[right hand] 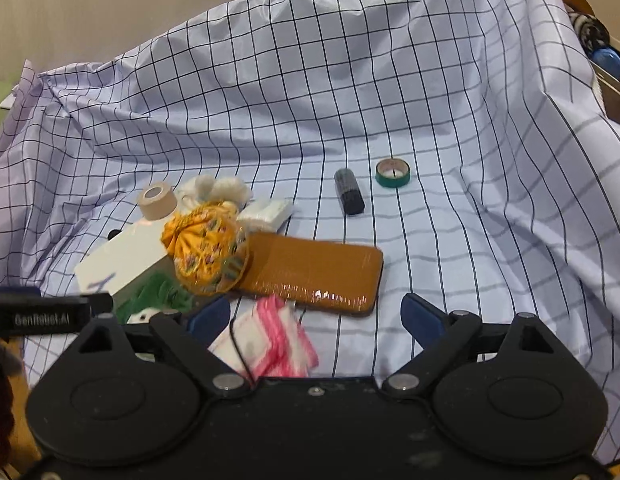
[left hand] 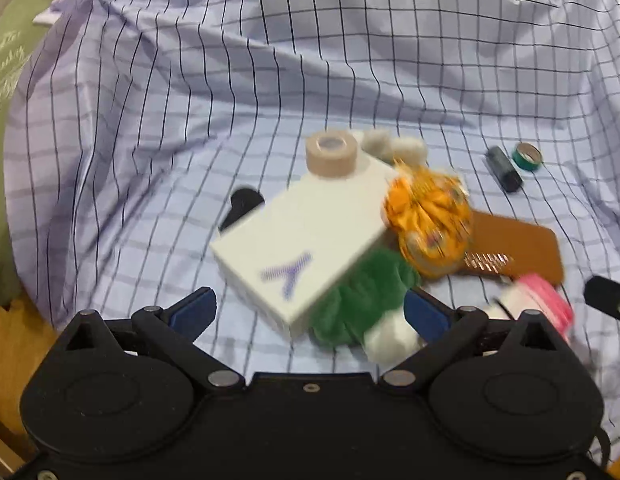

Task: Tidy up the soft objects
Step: 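Reach the left tool to the beige tape roll and grasp it, then grasp the green tape roll with the right tool while the left holds beige tape, then carry both tape rolls over the basket and open the left tool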

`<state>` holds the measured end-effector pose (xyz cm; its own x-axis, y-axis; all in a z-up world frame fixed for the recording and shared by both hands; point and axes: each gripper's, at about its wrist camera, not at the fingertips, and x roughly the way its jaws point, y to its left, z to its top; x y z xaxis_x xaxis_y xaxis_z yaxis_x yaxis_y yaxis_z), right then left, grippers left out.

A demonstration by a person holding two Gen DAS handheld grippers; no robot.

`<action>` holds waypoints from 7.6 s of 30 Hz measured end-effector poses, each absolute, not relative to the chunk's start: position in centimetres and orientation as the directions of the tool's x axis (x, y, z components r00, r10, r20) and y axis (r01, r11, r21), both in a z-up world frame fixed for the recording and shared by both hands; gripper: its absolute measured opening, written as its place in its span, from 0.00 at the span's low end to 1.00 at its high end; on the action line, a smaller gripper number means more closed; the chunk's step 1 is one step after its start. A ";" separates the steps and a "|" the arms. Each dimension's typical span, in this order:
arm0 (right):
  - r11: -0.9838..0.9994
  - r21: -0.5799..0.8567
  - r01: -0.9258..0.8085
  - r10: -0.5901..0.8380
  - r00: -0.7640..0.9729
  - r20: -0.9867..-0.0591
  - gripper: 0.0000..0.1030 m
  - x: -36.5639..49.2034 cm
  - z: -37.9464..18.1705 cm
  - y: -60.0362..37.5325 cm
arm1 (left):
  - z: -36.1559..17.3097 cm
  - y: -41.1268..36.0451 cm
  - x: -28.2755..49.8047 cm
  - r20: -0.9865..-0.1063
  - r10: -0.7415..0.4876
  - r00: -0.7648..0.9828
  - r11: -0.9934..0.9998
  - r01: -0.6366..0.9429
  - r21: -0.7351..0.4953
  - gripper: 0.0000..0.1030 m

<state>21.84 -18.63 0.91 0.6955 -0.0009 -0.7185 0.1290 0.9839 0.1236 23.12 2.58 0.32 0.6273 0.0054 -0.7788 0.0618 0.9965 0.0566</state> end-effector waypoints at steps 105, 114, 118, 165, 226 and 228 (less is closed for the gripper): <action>0.725 0.410 0.554 0.106 0.498 -0.861 0.62 50.7 -7.6 -23.8 | -1.8 3.9 37.5 -0.743 -0.171 0.647 0.984 0.150 -0.095 0.47; 0.806 0.287 0.518 -0.004 0.489 -0.872 0.58 54.7 -7.5 -22.1 | -2.1 4.9 37.2 -0.744 -0.182 0.643 0.983 0.147 -0.113 0.47; 0.870 0.227 0.438 -0.012 0.478 -0.878 0.23 54.7 -7.5 -21.5 | -2.1 5.0 37.2 -0.743 -0.184 0.644 0.983 0.144 -0.118 0.47; 0.849 0.479 0.225 0.268 0.598 -0.756 0.42 50.2 -5.7 -25.8 | -1.8 4.1 36.4 -0.748 -0.188 0.636 0.981 0.159 -0.111 0.47; 0.984 0.130 0.123 -0.027 0.819 -0.573 0.46 22.3 2.3 -21.1 | 4.6 0.6 21.4 -0.703 -0.216 0.678 0.973 0.208 -0.099 0.47; 0.985 0.128 0.114 -0.023 0.827 -0.561 0.46 19.9 2.5 -20.3 | 4.6 0.6 19.9 -0.705 -0.223 0.674 0.972 0.211 -0.105 0.47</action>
